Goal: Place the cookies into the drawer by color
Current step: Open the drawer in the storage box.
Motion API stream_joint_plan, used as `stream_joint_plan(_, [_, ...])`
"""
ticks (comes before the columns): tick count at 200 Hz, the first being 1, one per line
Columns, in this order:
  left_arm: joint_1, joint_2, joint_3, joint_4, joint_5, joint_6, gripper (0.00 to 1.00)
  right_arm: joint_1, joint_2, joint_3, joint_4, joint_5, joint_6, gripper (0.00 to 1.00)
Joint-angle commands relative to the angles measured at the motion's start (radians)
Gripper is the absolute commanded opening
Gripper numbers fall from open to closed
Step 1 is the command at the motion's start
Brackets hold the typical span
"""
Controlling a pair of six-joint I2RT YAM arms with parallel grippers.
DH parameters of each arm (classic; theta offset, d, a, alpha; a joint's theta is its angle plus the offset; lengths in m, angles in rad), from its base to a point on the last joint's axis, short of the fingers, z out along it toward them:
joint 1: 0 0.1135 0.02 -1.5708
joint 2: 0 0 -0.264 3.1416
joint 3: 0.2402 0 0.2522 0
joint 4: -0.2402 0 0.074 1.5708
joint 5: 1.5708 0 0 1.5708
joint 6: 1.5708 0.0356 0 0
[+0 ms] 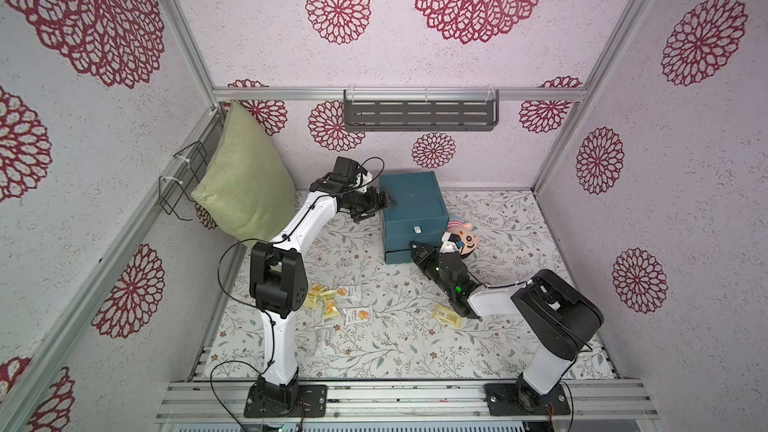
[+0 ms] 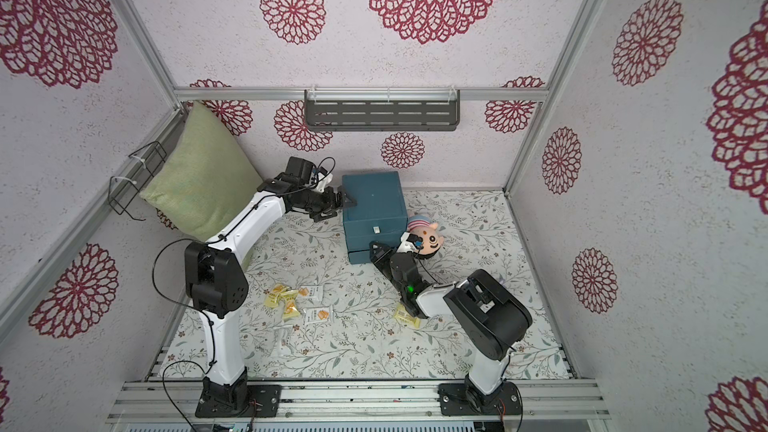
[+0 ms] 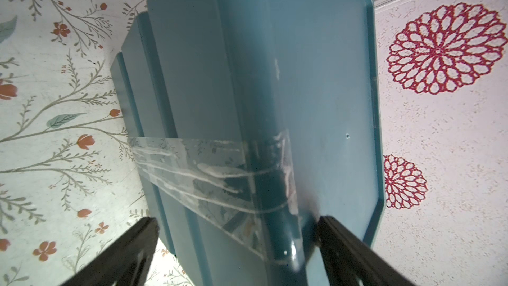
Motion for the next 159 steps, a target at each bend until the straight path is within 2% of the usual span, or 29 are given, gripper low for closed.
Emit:
stream_joint_plan(1, [0.003, -0.021, -0.025, -0.04, -0.013, 0.003, 0.97, -0.005, 0.003, 0.033, 0.046, 0.012, 0.017, 0.43])
stream_joint_plan(14, [0.004, -0.024, -0.025, -0.04, -0.013, 0.002, 0.98, -0.005, 0.007, 0.036, 0.049, 0.012, 0.017, 0.4])
stream_joint_plan(35, [0.004, -0.023, -0.025, -0.04, -0.013, 0.003, 0.97, -0.005, 0.012, 0.041, 0.051, 0.015, 0.016, 0.29])
stream_joint_plan(78, [0.006, -0.021, -0.026, -0.039, -0.014, 0.003, 0.97, -0.003, 0.004, 0.04, 0.048, 0.015, 0.015, 0.0])
stream_joint_plan(159, [0.008, -0.02, -0.028, -0.04, -0.021, 0.005, 0.97, 0.084, -0.148, -0.076, -0.068, 0.07, -0.052, 0.0])
